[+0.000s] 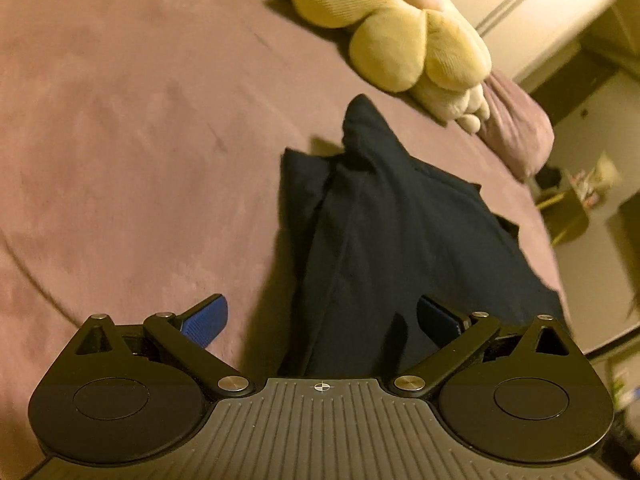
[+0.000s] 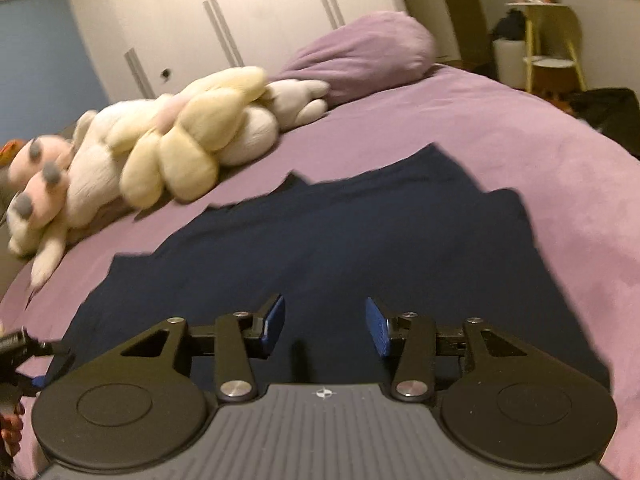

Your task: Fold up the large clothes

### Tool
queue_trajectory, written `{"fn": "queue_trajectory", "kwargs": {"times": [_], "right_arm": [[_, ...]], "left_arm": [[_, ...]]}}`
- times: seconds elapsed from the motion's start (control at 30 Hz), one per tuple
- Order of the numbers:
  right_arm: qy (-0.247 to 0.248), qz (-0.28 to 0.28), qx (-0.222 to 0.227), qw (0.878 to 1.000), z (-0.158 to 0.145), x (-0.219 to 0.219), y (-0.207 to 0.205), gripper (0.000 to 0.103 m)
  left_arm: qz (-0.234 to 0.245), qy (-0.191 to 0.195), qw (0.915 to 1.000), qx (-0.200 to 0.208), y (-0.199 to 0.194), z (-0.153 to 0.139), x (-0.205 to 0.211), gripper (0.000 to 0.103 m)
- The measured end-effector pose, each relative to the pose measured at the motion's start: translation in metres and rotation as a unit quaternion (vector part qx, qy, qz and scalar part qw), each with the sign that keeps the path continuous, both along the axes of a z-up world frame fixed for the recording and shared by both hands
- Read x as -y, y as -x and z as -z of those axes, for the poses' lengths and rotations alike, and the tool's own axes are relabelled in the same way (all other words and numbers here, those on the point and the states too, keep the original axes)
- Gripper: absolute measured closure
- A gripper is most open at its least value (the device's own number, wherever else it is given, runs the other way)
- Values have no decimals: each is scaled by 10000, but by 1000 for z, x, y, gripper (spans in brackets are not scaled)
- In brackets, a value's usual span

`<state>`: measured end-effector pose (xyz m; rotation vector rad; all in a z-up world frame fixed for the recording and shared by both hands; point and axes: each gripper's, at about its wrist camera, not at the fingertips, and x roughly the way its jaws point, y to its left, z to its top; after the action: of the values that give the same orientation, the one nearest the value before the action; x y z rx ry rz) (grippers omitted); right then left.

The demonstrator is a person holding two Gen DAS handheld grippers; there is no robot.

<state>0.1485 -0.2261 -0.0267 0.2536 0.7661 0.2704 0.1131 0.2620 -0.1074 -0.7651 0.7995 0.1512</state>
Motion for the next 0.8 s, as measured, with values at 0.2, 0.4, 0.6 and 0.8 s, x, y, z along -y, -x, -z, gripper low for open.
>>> {"fn": "queue_trajectory", "kwargs": {"times": [0.2, 0.4, 0.6, 0.8], "right_arm": [[-152, -355, -242, 9990, -2, -35, 9, 65], [193, -497, -469, 9975, 1, -57, 10, 66], [591, -550, -521, 9954, 0, -71, 9, 71], [674, -466, -507, 9953, -2, -78, 6, 89]], "left_arm": [[20, 468, 9989, -10, -11, 16, -10, 11], [125, 1110, 9937, 95, -26, 26, -19, 35], [151, 1642, 9862, 142, -32, 31, -23, 59], [394, 1437, 9885, 256, -33, -1, -17, 70]]}}
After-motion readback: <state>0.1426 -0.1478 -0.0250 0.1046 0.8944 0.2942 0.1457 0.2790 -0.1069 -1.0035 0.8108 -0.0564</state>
